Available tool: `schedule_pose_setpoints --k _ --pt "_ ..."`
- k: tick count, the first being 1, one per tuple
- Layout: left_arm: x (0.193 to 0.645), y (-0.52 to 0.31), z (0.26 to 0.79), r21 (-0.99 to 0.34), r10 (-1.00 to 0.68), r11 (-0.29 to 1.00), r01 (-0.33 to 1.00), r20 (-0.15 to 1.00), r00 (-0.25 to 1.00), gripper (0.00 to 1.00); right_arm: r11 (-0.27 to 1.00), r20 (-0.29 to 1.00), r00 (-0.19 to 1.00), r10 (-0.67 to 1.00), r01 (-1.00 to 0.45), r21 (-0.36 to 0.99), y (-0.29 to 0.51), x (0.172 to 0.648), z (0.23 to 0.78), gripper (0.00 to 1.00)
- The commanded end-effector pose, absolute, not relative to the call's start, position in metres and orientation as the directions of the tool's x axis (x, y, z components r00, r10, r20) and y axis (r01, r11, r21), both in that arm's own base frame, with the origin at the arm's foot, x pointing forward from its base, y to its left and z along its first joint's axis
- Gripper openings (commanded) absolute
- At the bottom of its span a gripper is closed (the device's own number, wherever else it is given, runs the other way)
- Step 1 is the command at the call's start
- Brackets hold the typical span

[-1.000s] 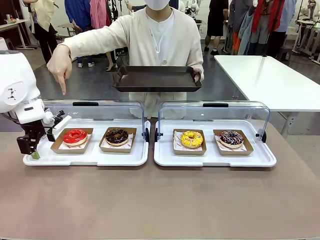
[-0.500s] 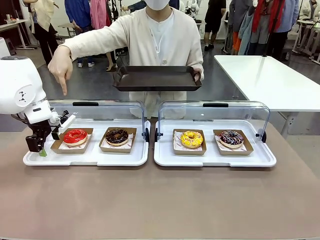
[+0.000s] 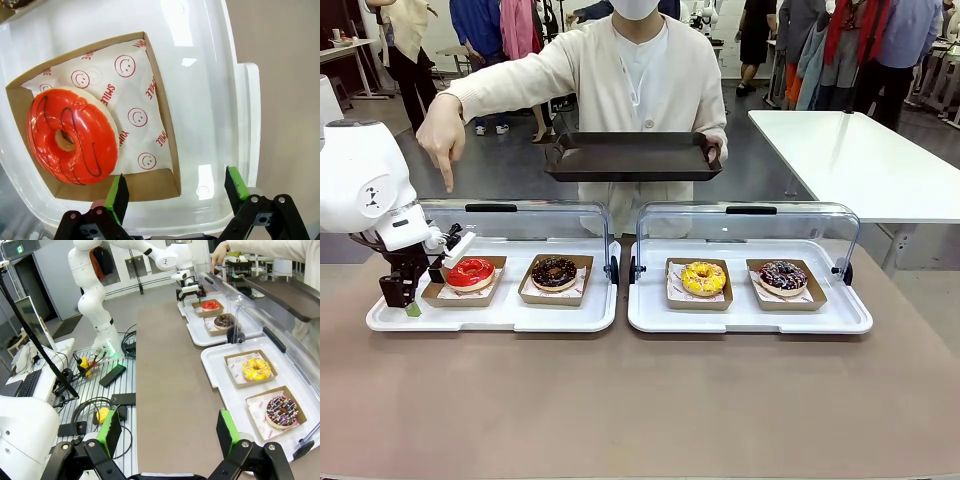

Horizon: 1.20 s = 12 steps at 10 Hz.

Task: Provide the desired donut to the person.
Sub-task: Pick up and lift the Paper togo box containing the Donut pointed at by the person.

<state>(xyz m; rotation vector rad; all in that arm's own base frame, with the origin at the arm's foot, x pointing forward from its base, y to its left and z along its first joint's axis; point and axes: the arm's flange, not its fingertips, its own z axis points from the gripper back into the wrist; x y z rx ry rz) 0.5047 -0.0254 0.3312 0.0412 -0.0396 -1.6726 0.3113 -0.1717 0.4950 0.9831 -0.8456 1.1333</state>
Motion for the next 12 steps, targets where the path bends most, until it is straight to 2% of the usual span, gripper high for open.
schedule_pose_setpoints --k 1,2,3,4,5,6,8,9,10,12 --pt "0.5102 -0.0232 0.3297 0.066 -0.995 -0.098 0.993 0.017 -0.099 1.00 0.121 0.922 0.218 0.321 -0.975 0.188 -0.1722 0.3119 0.4950 1.00" --pt "0.5115 -0.0222 0.3275 0.067 -0.995 -0.093 0.993 0.019 -0.094 1.00 0.121 0.922 0.218 0.321 -0.975 0.188 -0.1722 0.3119 0.4950 1.00" --pt "0.5122 -0.0218 0.3256 0.072 -0.995 -0.095 0.993 0.021 -0.097 0.59 0.121 0.922 0.218 0.321 -0.975 0.188 -0.1722 0.3119 0.4950 1.00" --pt "0.5123 -0.0213 0.3246 0.070 -0.995 -0.096 0.993 0.020 -0.098 0.45 0.121 0.922 0.218 0.321 -0.975 0.188 -0.1722 0.3119 0.4950 1.00" --pt "0.5121 -0.0206 0.3241 0.069 -0.995 -0.098 0.993 0.021 -0.100 0.03 0.121 0.922 0.218 0.321 -0.975 0.188 -0.1722 0.3119 0.4950 1.00" --pt "0.5120 -0.0198 0.3243 0.069 -0.995 -0.099 0.993 0.021 -0.101 0.00 0.121 0.922 0.218 0.321 -0.975 0.188 -0.1722 0.3119 0.4950 1.00" --pt "0.5119 -0.0187 0.3243 0.070 -0.995 -0.098 0.993 0.020 -0.100 0.00 0.121 0.922 0.218 0.321 -0.975 0.188 -0.1722 0.3119 0.4950 1.00" --pt "0.5119 -0.0184 0.3243 0.069 -0.995 -0.098 0.993 0.020 -0.099 0.11 0.121 0.922 0.218 0.321 -0.975 0.188 -0.1722 0.3119 0.4950 1.00" --pt "0.5118 -0.0182 0.3245 0.068 -0.995 -0.098 0.993 0.021 -0.100 0.01 0.121 0.922 0.218 0.321 -0.975 0.188 -0.1722 0.3119 0.4950 1.00" --pt "0.5115 -0.0178 0.3261 0.069 -0.995 -0.098 0.993 0.021 -0.100 0.00 0.121 0.922 0.218 0.321 -0.975 0.188 -0.1722 0.3119 0.4950 1.00"
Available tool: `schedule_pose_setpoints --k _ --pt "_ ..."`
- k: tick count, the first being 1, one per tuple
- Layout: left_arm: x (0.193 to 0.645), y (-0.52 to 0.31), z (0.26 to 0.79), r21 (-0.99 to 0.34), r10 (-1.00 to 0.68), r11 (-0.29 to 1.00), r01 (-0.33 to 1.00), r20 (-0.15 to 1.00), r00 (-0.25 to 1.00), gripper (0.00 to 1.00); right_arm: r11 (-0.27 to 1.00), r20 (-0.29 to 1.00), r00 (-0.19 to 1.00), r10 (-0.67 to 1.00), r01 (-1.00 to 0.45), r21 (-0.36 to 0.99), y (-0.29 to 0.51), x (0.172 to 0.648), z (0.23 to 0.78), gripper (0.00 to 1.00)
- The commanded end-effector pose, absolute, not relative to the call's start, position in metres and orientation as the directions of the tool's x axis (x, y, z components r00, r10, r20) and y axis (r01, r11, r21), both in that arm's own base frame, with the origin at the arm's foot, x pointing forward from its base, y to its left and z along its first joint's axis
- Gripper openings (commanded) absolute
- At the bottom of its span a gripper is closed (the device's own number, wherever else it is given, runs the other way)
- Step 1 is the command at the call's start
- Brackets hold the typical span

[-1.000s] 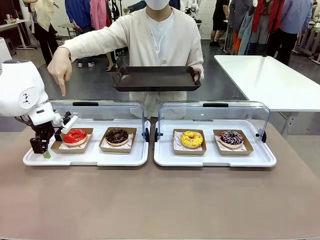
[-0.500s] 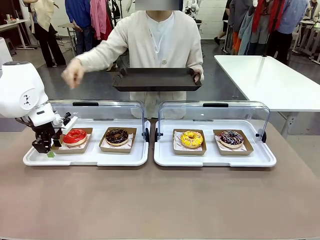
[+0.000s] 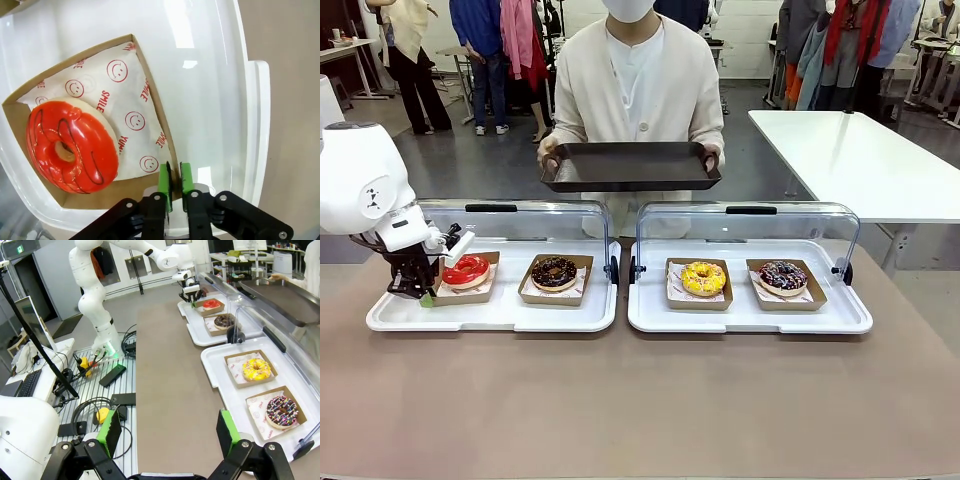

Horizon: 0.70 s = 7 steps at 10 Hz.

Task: Provide the desired donut to the person.
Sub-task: Pick up and lift the Paper togo box containing the Donut pointed at by the person.

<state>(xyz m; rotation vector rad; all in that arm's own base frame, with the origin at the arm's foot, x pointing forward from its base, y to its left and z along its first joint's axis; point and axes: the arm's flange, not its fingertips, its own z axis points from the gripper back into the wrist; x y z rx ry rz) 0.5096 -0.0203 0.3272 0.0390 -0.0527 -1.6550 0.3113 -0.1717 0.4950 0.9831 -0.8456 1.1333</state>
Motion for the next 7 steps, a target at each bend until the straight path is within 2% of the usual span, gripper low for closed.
schedule_pose_setpoints --k 1,5,7 --pt "0.511 -0.018 0.327 0.069 -0.995 -0.100 0.993 0.019 -0.101 0.00 0.121 0.922 0.218 0.321 -0.975 0.188 -0.172 0.312 0.495 1.00" --pt "0.507 -0.017 0.338 0.075 -0.992 -0.126 0.989 0.011 -0.128 0.00 0.121 0.922 0.218 0.321 -0.975 0.188 -0.172 0.312 0.495 1.00" --pt "0.495 -0.022 0.362 0.011 -0.984 -0.180 0.984 0.018 -0.180 0.00 0.121 0.922 0.218 0.321 -0.975 0.188 -0.172 0.312 0.495 1.00"
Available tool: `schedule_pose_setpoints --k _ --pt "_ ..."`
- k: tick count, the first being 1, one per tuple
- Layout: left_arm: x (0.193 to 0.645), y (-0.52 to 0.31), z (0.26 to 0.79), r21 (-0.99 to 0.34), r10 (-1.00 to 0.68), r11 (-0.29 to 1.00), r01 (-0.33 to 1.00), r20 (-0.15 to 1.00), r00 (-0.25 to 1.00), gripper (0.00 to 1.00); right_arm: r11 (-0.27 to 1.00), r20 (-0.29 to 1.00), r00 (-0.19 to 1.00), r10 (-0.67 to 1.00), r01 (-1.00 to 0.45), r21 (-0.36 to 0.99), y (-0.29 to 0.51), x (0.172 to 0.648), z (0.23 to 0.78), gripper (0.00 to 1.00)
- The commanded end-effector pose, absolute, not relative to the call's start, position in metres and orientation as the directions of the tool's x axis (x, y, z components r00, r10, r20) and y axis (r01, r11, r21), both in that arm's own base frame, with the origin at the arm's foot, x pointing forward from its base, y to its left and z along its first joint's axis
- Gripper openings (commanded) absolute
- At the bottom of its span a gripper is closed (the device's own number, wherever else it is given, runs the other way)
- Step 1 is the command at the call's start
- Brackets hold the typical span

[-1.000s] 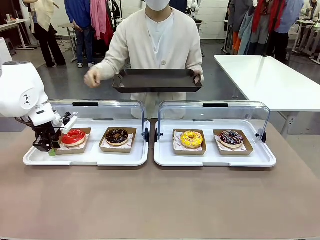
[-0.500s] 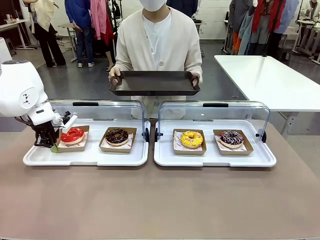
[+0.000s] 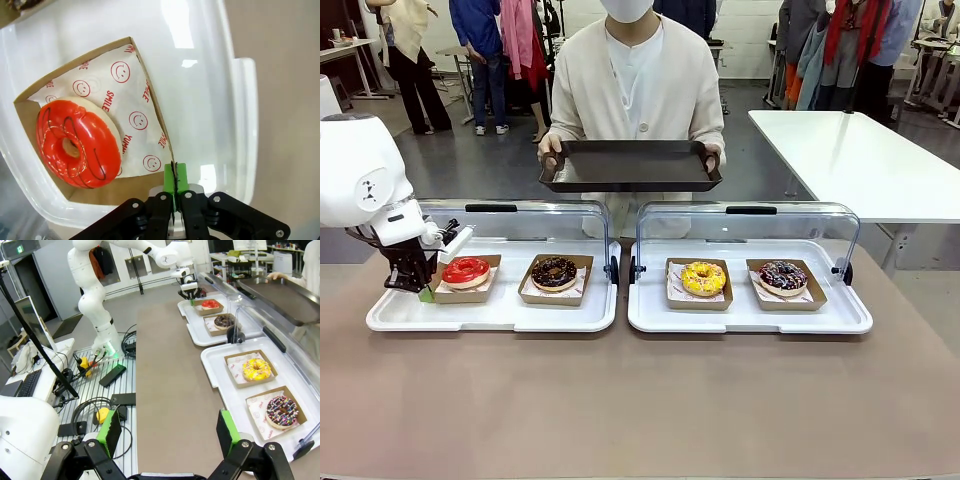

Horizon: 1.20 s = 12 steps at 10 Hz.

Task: Provide the desired donut to the person.
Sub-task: Pick up and lift the Paper togo box containing the Donut pointed at by the person.

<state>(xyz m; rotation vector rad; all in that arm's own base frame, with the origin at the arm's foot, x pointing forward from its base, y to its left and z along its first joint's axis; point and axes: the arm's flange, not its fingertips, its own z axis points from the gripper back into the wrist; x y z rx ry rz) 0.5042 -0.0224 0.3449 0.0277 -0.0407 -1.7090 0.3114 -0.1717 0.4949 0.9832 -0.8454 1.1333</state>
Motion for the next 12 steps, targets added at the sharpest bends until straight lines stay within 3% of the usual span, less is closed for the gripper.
schedule_pose_setpoints --k 1,7,12 --pt "0.485 -0.026 0.384 0.006 -0.980 -0.197 0.980 0.014 -0.197 0.00 0.121 0.922 0.218 0.321 -0.975 0.188 -0.172 0.312 0.495 1.00" --pt "0.403 -0.064 0.518 -0.110 -0.995 -0.093 0.989 -0.027 -0.097 0.00 0.121 0.922 0.218 0.321 -0.975 0.188 -0.172 0.312 0.495 1.00" --pt "0.377 -0.090 0.589 0.042 -0.992 -0.068 0.997 -0.111 -0.063 0.00 0.121 0.922 0.218 0.321 -0.975 0.188 -0.172 0.312 0.495 1.00"
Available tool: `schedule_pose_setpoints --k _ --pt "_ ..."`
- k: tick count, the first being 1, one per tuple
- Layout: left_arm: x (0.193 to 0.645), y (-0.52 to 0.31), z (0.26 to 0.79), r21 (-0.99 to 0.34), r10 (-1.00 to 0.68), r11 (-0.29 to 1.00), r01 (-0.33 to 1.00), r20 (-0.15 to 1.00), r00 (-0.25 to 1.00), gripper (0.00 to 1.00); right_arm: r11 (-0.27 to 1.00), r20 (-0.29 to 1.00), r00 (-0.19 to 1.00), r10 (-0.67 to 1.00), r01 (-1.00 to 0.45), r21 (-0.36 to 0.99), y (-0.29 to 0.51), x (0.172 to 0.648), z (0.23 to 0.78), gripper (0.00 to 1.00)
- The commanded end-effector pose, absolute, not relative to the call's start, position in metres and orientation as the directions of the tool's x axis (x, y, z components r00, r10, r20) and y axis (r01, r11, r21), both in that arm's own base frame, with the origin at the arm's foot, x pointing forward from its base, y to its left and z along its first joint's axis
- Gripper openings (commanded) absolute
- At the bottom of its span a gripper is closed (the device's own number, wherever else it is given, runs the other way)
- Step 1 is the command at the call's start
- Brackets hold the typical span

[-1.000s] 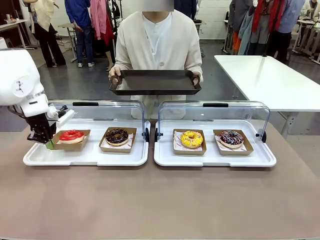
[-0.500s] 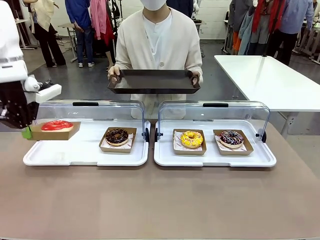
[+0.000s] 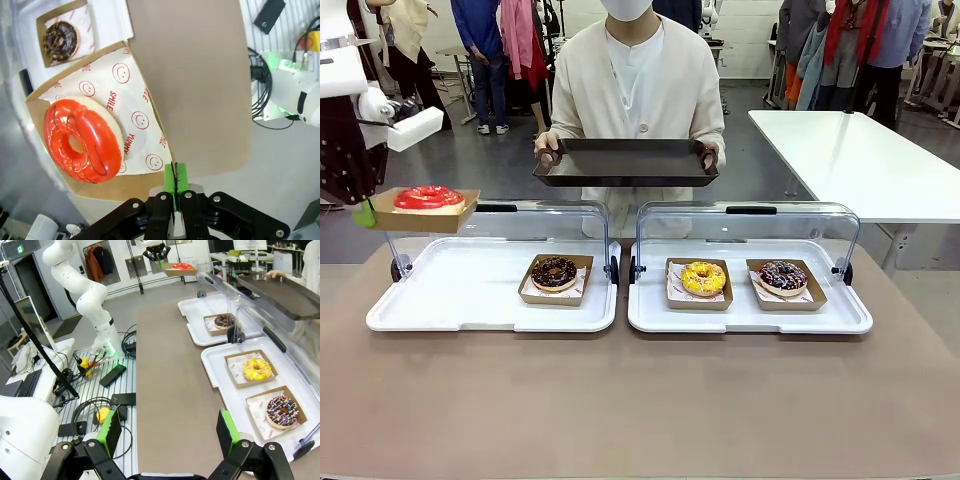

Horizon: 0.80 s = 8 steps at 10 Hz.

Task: Provide the desired donut to the person.
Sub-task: Pick up and lift the Paper togo box containing the Donut pointed at by the person.

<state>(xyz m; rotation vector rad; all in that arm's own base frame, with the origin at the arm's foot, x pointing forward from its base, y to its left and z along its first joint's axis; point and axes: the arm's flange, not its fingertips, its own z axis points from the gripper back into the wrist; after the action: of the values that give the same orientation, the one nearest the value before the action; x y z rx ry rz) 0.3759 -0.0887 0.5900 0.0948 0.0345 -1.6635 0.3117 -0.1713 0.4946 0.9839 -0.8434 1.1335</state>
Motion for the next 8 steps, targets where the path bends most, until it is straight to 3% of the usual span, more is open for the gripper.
schedule_pose_setpoints --k 1,8 --pt "0.3782 -0.0895 0.5913 0.040 -0.992 -0.066 0.997 -0.111 -0.062 0.00 0.121 0.922 0.218 0.321 -0.975 0.188 -0.1722 0.3119 0.4950 1.00" --pt "0.3758 -0.0897 0.5937 0.044 -0.992 -0.091 0.995 -0.091 -0.087 0.00 0.121 0.922 0.218 0.321 -0.975 0.188 -0.1722 0.3119 0.4950 1.00"
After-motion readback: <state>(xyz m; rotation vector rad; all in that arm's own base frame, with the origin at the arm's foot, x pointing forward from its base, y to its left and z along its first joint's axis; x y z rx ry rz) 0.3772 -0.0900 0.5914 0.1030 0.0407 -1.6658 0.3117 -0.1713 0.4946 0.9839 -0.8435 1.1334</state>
